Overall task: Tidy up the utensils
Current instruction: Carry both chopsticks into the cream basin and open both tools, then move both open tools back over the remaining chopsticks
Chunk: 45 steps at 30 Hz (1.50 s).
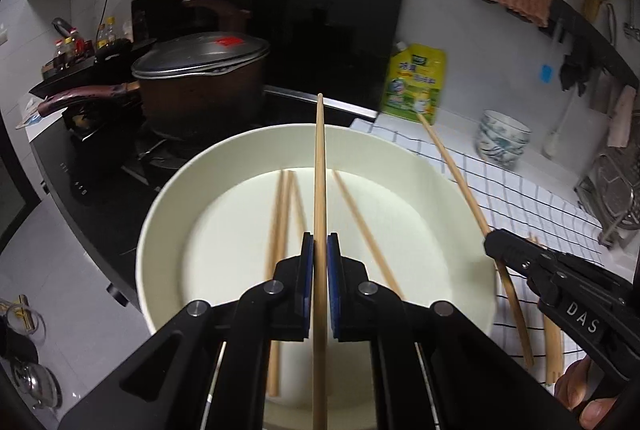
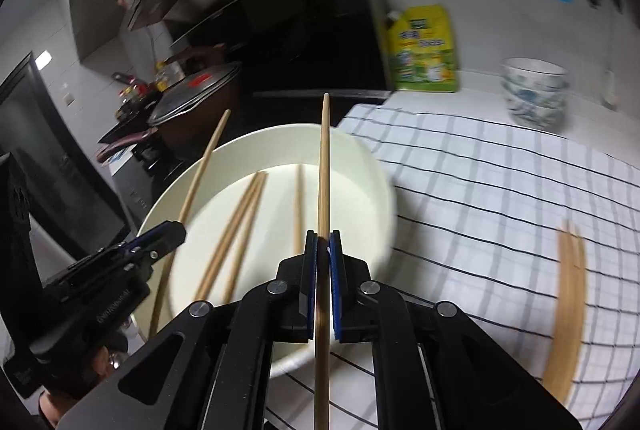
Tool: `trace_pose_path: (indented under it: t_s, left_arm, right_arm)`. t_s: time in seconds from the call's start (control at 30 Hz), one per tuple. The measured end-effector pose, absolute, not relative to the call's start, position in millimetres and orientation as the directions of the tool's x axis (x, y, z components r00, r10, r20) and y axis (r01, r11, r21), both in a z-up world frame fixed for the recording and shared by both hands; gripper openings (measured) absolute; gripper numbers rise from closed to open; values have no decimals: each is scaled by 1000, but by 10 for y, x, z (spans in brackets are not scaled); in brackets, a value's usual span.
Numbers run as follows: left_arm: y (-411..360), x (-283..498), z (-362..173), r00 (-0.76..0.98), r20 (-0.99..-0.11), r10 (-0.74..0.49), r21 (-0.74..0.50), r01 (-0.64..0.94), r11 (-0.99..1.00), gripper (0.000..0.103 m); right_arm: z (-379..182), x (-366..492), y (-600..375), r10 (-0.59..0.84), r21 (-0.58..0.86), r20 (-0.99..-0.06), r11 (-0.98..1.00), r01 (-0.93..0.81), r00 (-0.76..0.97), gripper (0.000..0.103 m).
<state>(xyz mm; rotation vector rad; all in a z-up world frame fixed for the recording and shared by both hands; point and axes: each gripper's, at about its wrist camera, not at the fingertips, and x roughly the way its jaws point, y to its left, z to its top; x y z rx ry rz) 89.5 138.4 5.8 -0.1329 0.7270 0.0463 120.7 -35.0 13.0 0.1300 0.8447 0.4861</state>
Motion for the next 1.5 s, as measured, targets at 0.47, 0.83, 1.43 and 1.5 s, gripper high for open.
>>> trace_pose_path:
  t_s: [0.47,0.83,1.43,1.5]
  left_arm:
    - [1654,1119,-284,674,-738,13,-107,-137,985,13]
    - [1709,887,-162,720,-691,65,-102,-186,977,72]
    - [1450,501,10,746,-665,15,-129,-135,982,80]
    - [1387,468,25,748,-664,1,-138,-124,983,80]
  right_arm:
    - [-173,1490,55,447,292,-760,884,-366,472,9]
    - [-70,1300,-101,424,268,-733,899,-347,532,29]
    - [175,807,-445,407,264,-692,911,-316,596,41]
    - [212,744,-533,401,264,-685,915,-305,608,41]
